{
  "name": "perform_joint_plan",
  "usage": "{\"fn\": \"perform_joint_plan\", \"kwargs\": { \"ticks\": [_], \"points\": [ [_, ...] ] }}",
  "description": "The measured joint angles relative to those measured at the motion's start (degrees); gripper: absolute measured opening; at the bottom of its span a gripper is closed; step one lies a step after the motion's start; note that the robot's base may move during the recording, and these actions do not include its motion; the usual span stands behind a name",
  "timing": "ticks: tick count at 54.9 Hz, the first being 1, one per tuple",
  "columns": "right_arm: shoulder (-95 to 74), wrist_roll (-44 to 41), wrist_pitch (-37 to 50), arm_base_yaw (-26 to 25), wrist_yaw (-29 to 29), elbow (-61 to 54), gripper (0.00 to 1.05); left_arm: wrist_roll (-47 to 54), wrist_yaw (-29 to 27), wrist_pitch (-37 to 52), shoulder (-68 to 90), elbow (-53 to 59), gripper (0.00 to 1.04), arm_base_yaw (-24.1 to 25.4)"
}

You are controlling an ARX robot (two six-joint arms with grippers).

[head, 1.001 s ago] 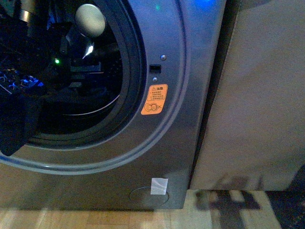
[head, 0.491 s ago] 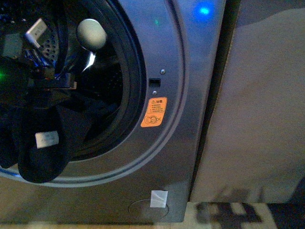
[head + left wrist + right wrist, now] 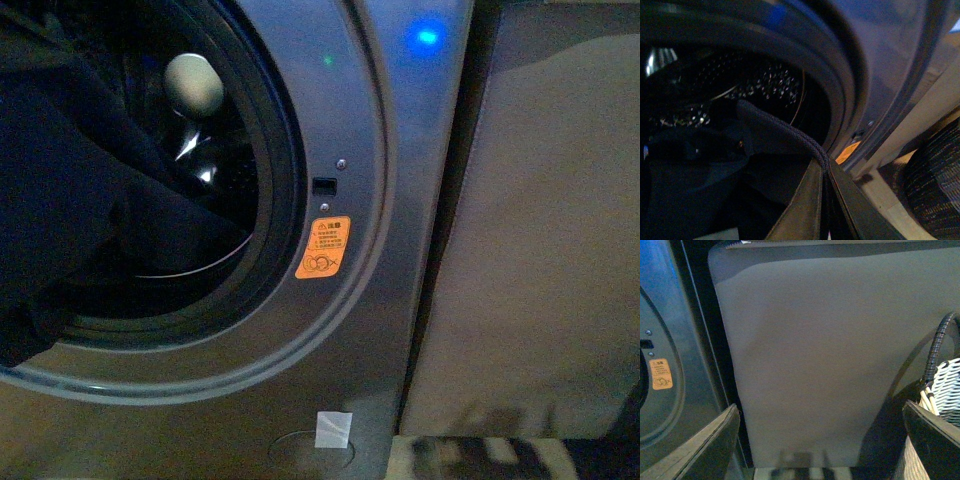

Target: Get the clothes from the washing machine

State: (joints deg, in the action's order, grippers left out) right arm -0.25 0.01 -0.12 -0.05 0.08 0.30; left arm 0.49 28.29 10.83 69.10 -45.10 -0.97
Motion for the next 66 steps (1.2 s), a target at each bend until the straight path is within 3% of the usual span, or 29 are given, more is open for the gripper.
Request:
{"fn": "perform_joint_plan", "kwargs": {
  "ticks": [15, 23, 34, 40, 52, 59, 66],
  "points": [
    [0.00, 0.00, 0.00, 0.00, 0.00, 0.00, 0.97, -2.10, 2.73, -0.87, -6.34, -8.98, 0.04, -1.49],
    [0.00, 0.00, 0.00, -0.02, 0.00, 0.00, 0.97, -2.69, 1.81, -1.97, -5.84, -16.65, 0.04, -5.49],
    [0.00, 0.00, 0.00, 0.00, 0.02, 0.00, 0.97, -2.19, -3.15, -8.55, 2.84, -32.09, 0.04, -16.41],
    [0.00, 0.00, 0.00, 0.00, 0.00, 0.00, 0.97, -2.21, -4.74, -10.25, 6.34, -38.16, 0.04, -19.91],
    [0.00, 0.00, 0.00, 0.00, 0.00, 0.00, 0.97, -2.25, -7.74, -15.04, 13.42, -53.53, 0.04, -25.00],
    [0.00, -0.02, 0.00, 0.00, 0.00, 0.00, 0.97, -2.25, -9.46, -20.72, 19.78, -68.63, 0.04, -27.61],
    [0.00, 0.00, 0.00, 0.00, 0.00, 0.00, 0.97, -2.95, -9.68, -22.77, 21.79, -74.49, 0.04, -28.59]
  ]
}}
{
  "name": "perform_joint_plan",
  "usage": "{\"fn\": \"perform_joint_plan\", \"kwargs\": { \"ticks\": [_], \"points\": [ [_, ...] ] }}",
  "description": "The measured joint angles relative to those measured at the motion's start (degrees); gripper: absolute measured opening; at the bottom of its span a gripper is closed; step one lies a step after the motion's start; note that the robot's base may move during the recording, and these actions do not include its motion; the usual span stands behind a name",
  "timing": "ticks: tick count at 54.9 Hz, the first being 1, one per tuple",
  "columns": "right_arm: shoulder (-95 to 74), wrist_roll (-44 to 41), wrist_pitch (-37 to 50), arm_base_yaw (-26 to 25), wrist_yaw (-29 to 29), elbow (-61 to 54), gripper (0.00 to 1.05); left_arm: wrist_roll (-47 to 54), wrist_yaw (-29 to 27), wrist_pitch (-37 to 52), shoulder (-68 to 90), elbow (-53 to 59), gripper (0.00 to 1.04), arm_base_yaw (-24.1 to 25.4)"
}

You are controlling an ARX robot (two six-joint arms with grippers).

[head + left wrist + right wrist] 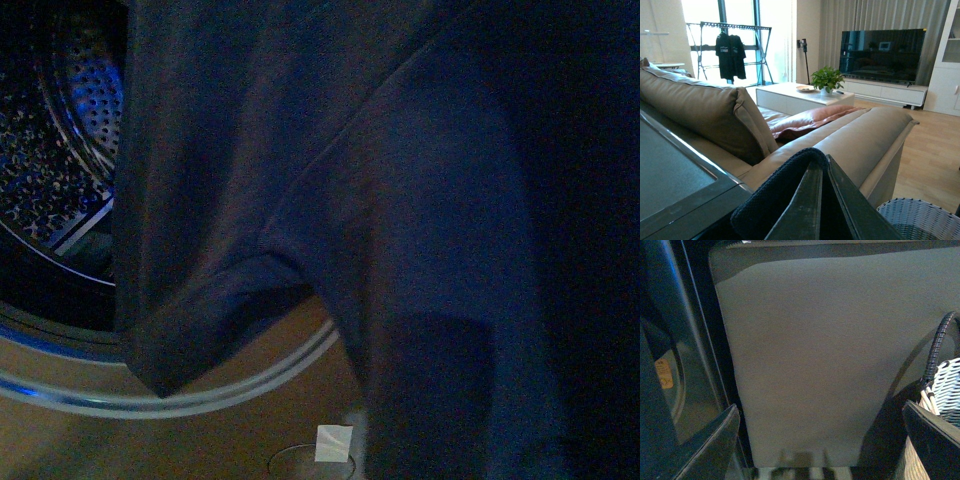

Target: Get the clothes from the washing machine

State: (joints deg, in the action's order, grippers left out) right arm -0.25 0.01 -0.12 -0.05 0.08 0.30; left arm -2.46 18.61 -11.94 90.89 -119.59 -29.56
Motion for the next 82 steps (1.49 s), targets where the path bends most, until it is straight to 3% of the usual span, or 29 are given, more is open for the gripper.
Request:
{"fn": "perform_joint_plan", "kwargs": {
  "ticks": [22, 29, 36, 52, 71, 82],
  "points": [
    [0.00, 0.04, 0.09, -0.11, 0.57, -0.02, 0.97, -0.61, 0.42, -0.15, 0.13, -1.68, 0.04, -0.50],
    [-2.71, 14.51, 12.48, -8.13, 24.17, -0.04, 0.97, -0.61, 0.42, -0.15, 0.20, -1.68, 0.04, -0.52],
    [-8.52, 22.45, 19.71, -9.27, 32.46, 0.63, 0.97, -0.61, 0.44, -0.17, 0.20, -1.68, 0.04, -0.57],
    [-34.95, 23.50, 42.42, -3.06, 33.00, 10.97, 0.97, -0.61, 0.44, -0.17, 0.20, -1.70, 0.04, -0.57],
    [-53.33, 20.72, 48.15, 10.95, 34.03, 23.45, 0.97, -0.61, 0.44, -0.17, 0.20, -1.70, 0.04, -0.57],
    [-61.79, 19.47, 48.76, 15.87, 31.39, 30.36, 0.97, -0.63, 0.44, -0.17, 0.20, -1.70, 0.04, -0.57]
  ]
}}
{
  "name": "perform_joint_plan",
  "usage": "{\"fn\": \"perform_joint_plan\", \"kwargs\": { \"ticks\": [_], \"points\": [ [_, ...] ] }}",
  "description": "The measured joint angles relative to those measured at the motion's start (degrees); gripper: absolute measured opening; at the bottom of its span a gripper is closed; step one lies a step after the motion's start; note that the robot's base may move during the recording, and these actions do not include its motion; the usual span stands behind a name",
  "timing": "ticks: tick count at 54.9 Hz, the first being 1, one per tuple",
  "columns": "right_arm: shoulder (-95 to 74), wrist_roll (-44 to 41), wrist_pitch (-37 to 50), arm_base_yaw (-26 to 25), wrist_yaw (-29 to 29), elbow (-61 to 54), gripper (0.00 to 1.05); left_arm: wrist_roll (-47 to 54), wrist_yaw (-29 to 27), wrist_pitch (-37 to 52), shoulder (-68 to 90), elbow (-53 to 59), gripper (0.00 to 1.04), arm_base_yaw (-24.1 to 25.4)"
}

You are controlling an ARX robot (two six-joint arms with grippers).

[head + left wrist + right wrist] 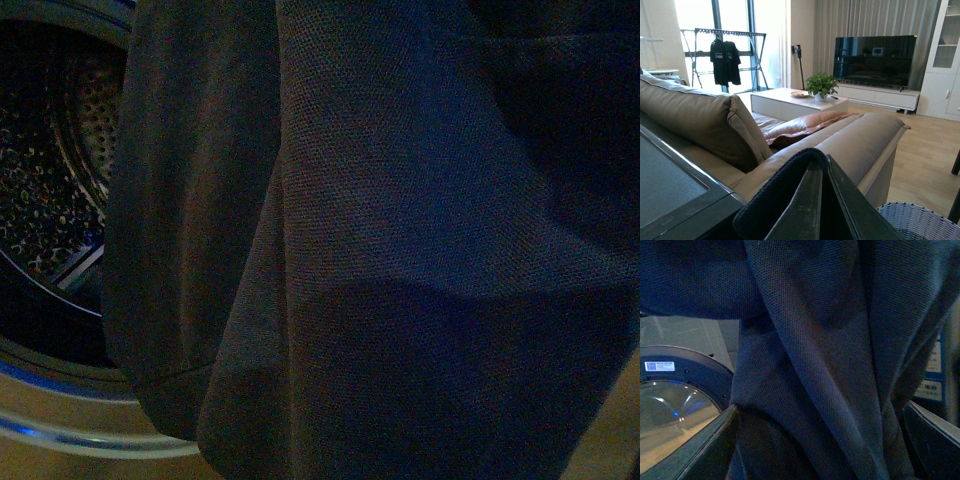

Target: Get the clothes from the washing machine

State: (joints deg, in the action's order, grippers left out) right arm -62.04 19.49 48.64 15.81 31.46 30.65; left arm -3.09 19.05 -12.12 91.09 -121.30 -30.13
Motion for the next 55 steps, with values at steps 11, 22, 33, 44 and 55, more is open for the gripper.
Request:
{"fn": "perform_joint_plan", "kwargs": {
  "ticks": [11, 22, 33, 44, 55],
  "points": [
    [-6.84, -1.27, -0.48, 3.82, -1.79, 6.43, 0.97, 0.02, 0.00, 0.00, 0.00, 0.02, 0.04, 0.00],
    [-13.31, -1.25, -1.31, 5.90, -4.46, 14.08, 0.97, 0.02, 0.00, 0.00, 0.00, 0.00, 0.04, 0.00],
    [-18.36, -0.28, -1.38, 7.85, -8.94, 20.35, 0.97, 0.02, -0.02, 0.00, 0.00, 0.00, 0.04, 0.00],
    [-20.06, 0.09, -0.90, 9.92, -12.28, 21.27, 0.93, 0.02, -0.02, 0.00, 0.00, 0.00, 0.04, 0.00],
    [-20.52, -0.42, 0.09, 10.84, -17.68, 21.27, 0.67, 0.02, -0.02, 0.00, 0.00, 0.02, 0.04, 0.00]
  ]
}}
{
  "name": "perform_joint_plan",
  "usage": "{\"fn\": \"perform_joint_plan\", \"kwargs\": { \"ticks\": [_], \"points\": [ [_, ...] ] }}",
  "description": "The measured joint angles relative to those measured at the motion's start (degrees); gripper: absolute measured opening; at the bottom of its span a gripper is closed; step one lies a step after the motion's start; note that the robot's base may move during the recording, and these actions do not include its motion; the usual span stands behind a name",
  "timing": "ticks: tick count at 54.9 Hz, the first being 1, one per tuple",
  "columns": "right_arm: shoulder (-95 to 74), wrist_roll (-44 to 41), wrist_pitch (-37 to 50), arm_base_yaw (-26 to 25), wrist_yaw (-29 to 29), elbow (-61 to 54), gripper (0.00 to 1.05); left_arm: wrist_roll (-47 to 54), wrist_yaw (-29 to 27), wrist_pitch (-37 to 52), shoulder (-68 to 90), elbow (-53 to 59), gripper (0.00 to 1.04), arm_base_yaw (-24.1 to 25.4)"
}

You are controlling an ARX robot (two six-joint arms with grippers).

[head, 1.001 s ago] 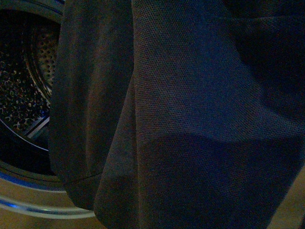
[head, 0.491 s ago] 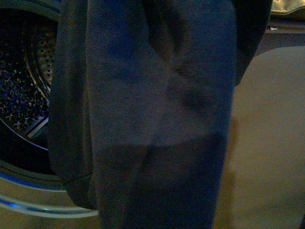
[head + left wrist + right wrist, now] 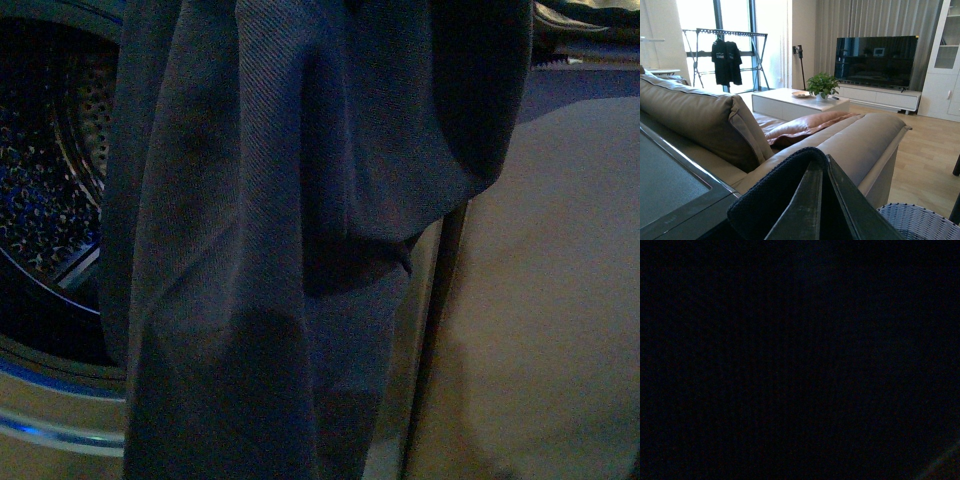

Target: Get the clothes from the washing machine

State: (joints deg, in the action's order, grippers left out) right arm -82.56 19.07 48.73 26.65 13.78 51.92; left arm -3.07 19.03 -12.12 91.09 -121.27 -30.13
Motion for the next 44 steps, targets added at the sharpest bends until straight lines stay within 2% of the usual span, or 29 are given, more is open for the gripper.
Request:
{"fn": "perform_joint_plan", "kwargs": {
  "ticks": [2, 4, 15, 19, 23, 29, 33, 44],
  "points": [
    [0.00, -0.15, 0.66, -0.28, -1.57, 0.00, 0.59, -0.11, 0.00, 0.00, 0.00, -0.02, 0.06, 0.00],
    [0.11, -0.55, 1.36, -0.85, -3.10, -0.04, 0.53, -0.11, 0.00, 0.00, 0.00, -0.02, 0.13, 0.00],
    [2.75, -2.40, 3.96, -4.46, -6.32, -2.03, 0.28, -0.11, 0.04, 0.00, 0.00, -0.04, 0.40, 0.00],
    [4.94, -3.58, 4.74, -6.80, -6.62, -3.26, 0.17, -0.13, 0.02, 0.00, 0.00, -0.13, 0.49, 0.00],
    [8.35, -4.48, 4.92, -10.84, -5.97, -4.59, 0.05, -0.11, 0.04, 0.00, 0.00, -0.35, 0.63, 0.00],
    [13.22, -4.59, 4.15, -18.97, -2.69, -5.05, 0.04, -0.11, 0.04, 0.00, 0.00, -0.55, 0.84, 0.00],
    [16.83, -3.21, 3.02, -26.67, 0.66, -4.72, 0.04, -0.09, 0.04, 0.00, 0.00, -0.55, 1.00, 0.00],
    [19.28, 1.68, 1.27, -42.10, 6.49, -0.79, 0.04, -0.11, 0.04, 0.00, 0.00, -0.57, 0.98, 0.00]
  ]
}}
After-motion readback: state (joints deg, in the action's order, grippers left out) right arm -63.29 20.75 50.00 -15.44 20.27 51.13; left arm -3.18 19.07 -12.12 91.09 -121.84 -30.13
